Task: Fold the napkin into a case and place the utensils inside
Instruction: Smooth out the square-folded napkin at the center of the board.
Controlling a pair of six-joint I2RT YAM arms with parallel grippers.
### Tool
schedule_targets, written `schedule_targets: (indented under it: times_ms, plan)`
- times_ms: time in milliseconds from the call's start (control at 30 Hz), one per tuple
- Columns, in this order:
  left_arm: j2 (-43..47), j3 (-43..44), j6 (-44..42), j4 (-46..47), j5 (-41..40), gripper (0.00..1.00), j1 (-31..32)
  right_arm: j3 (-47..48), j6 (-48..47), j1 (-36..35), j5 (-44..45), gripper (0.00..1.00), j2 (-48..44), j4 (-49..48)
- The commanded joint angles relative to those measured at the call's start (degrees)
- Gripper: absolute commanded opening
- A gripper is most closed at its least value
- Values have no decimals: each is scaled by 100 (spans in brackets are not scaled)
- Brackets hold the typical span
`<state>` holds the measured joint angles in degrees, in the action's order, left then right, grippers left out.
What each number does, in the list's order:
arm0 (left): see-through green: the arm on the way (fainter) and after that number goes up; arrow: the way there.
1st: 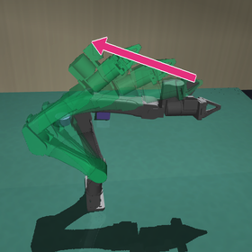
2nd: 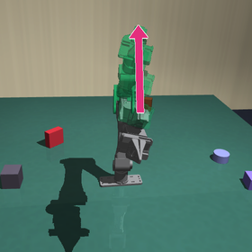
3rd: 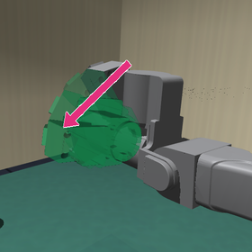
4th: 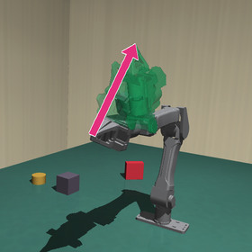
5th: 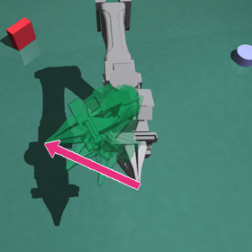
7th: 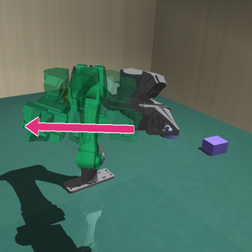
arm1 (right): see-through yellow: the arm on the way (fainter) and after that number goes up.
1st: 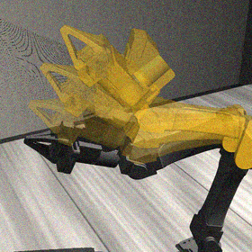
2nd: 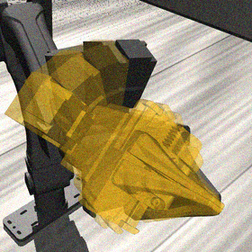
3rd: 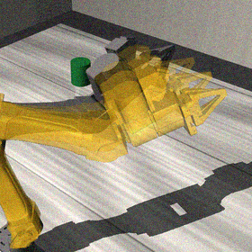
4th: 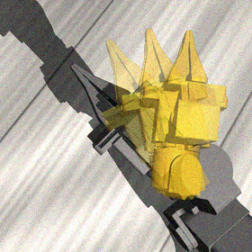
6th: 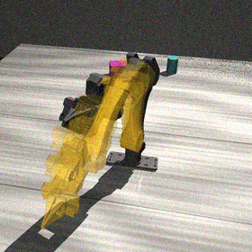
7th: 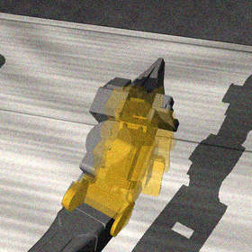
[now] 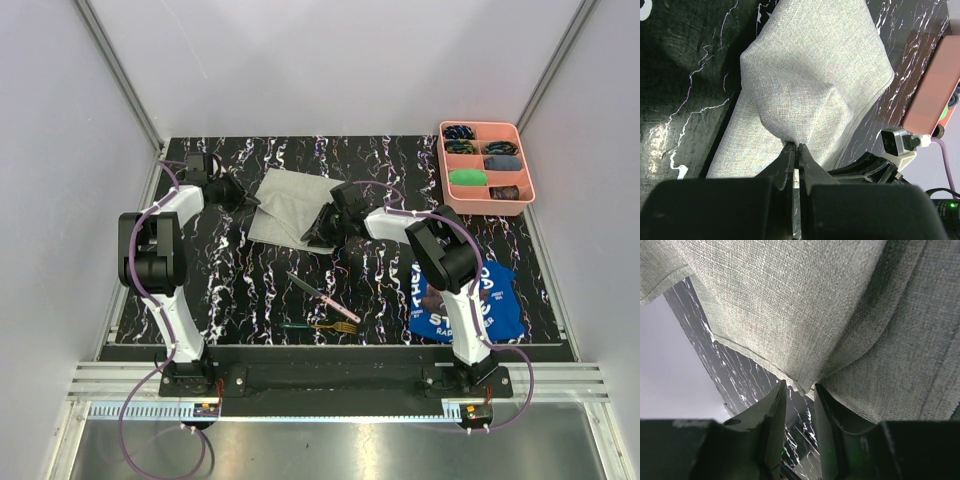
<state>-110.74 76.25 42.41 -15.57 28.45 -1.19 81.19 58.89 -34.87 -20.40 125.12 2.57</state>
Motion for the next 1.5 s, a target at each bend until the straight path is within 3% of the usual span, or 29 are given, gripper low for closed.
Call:
schedule_targets:
  times_ms: [0, 267, 433, 567, 633, 767, 1167, 1467]
  plan:
    - [272, -92, -58, 107, -67, 0, -39, -7, 148, -55, 230, 37, -190, -169]
    - [430, -409, 12, 195, -155, 0, -22, -287, 824, -55, 449, 40, -198, -642]
    - [518, -541, 48, 248, -182, 0, -4, -306, 1379, -55, 818, 39, -225, -381]
    - [588, -602, -14, 239, -199, 0, 5, -192, 1599, -55, 758, 30, -67, -283]
    - [623, -620, -40, 239, -217, 0, 5, -165, 1581, -55, 722, 20, -40, -125]
    - [676, -611, -75, 230, -234, 0, 5, -33, 1205, -46, 608, 0, -171, -143]
    - [887, -400, 65, 283, -208, 0, 31, 90, -122, 226, 696, 0, -1121, 191]
    - [519, 274, 486, 792, 117, 0, 40, 590, -992, 1105, 274, 0, -1026, 51]
